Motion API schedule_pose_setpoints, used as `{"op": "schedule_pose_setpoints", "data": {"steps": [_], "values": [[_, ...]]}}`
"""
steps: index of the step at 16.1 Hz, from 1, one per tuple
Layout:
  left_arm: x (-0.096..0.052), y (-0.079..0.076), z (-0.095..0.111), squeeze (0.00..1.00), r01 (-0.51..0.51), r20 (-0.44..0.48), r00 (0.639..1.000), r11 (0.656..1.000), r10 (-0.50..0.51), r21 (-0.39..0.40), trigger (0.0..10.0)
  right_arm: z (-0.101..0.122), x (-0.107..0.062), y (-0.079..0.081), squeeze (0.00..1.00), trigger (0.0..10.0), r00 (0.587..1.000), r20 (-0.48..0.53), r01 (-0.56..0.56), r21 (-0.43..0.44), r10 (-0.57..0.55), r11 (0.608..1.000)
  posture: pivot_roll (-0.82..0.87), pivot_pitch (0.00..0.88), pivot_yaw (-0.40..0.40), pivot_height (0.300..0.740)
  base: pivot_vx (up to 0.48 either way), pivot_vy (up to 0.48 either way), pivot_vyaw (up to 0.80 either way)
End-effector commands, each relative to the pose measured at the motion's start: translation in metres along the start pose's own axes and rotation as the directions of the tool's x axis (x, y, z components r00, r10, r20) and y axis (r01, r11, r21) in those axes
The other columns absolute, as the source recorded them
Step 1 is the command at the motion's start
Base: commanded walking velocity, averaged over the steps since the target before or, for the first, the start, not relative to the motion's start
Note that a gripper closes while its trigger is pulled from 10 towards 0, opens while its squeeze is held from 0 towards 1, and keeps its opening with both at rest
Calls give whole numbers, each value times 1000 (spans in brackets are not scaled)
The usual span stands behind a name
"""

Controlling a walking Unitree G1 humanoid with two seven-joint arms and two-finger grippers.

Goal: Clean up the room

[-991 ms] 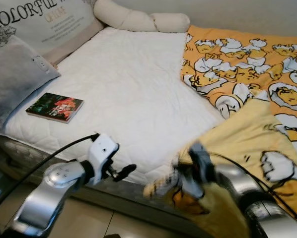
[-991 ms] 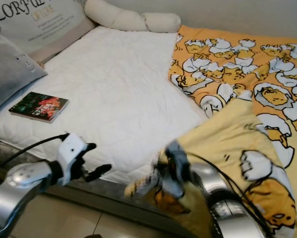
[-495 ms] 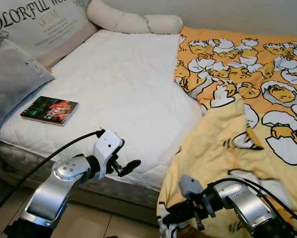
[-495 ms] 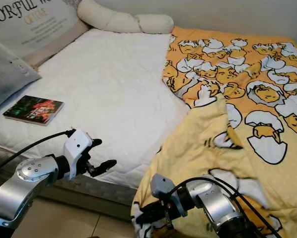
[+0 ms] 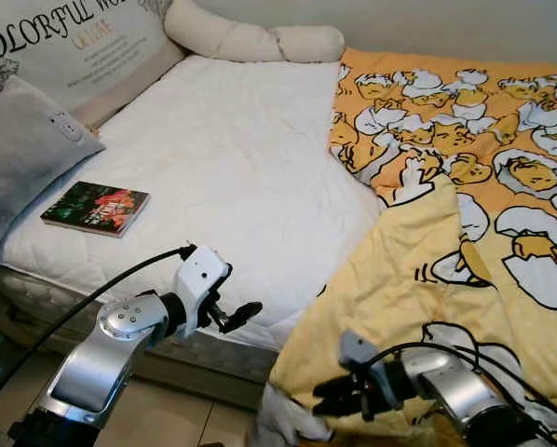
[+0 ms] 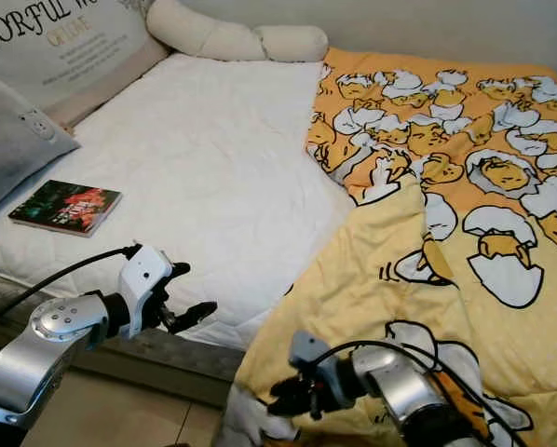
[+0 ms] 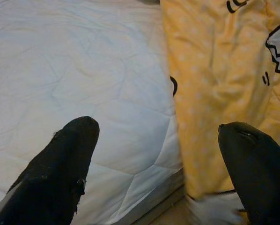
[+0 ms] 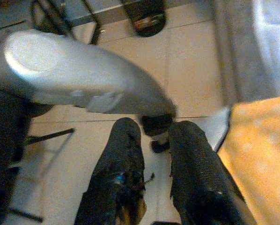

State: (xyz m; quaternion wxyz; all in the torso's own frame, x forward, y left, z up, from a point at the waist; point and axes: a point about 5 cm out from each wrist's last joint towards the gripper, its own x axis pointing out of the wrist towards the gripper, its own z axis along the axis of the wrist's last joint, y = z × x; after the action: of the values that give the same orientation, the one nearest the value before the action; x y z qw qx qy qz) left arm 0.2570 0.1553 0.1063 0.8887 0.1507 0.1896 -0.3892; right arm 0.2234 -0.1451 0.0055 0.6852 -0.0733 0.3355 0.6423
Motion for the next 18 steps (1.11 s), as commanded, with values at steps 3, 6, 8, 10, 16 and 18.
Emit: {"op": "schedule_pose_setpoints", "data": {"steps": [3,6,8,10,16,18], "values": [[1,1,3,635,1,0,1000,1000,-1,17,10000,25,-17,-20,1000,10000,980,118,161,-2,-160,987,35,0,67,740,0,0,0],[1,0,3,639,2,2,1000,1000,-2,14,10000,42,-15,-61,1000,10000,779,116,600,148,-617,786,34,0,65,740,0,0,0],[2,-1,3,639,4,2,1000,1000,-4,14,10000,55,-13,-72,1000,10000,635,122,740,184,-763,646,38,0,65,740,0,0,0],[3,-2,4,635,4,5,1000,1000,-4,13,10000,61,-10,-80,1000,10000,528,58,811,262,-847,524,43,0,63,740,0,0,0],[-1,-7,6,639,13,5,1000,1000,-13,5,10000,69,17,-83,24,10000,361,-174,878,394,-916,271,82,0,56,740,0,0,0],[-5,-8,5,635,15,-3,1000,1000,-15,5,10000,68,24,-81,0,10000,374,-214,871,416,-902,263,97,0,55,740,0,0,0]]}}
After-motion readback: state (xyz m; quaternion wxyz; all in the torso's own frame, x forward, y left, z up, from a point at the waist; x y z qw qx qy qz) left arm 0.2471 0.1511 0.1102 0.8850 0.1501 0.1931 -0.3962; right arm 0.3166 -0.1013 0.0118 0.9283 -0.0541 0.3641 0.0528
